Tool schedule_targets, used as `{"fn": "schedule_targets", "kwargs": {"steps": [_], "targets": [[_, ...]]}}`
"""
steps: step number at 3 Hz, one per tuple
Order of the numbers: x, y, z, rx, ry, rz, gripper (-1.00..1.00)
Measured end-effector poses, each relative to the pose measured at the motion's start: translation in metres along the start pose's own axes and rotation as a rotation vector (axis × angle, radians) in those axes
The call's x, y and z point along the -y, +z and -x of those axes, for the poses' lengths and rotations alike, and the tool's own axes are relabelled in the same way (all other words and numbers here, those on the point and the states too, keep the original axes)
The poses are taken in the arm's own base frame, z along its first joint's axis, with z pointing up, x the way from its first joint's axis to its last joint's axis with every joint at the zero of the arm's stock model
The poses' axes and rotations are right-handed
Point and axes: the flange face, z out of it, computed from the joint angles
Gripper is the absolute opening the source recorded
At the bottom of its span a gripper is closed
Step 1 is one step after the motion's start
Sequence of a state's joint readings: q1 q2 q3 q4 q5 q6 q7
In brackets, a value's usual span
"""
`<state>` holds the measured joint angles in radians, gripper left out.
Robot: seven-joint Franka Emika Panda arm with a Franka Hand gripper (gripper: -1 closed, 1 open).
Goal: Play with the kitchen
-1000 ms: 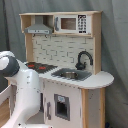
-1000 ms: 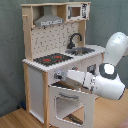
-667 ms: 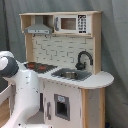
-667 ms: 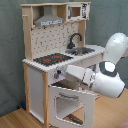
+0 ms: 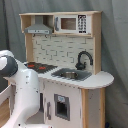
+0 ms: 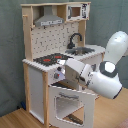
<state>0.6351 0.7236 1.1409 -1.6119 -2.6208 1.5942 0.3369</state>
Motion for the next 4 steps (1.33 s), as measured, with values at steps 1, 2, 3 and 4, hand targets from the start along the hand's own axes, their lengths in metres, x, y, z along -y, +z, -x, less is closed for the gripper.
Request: {"fn": "schedule_targets", "kwargs": {"steps": [1, 2, 3, 4], "targets": [[0.029, -0.009, 0.004, 0.024, 0.061, -0.016, 1.00], [0.048, -0.020, 0.004, 0.047, 0.127, -0.033, 1.00], [0.059, -0.033, -0.003, 0.079, 0.202, -0.060, 1.00], [0.071, -0.047, -0.007, 0.128, 0.267, -0.100, 1.00]]}}
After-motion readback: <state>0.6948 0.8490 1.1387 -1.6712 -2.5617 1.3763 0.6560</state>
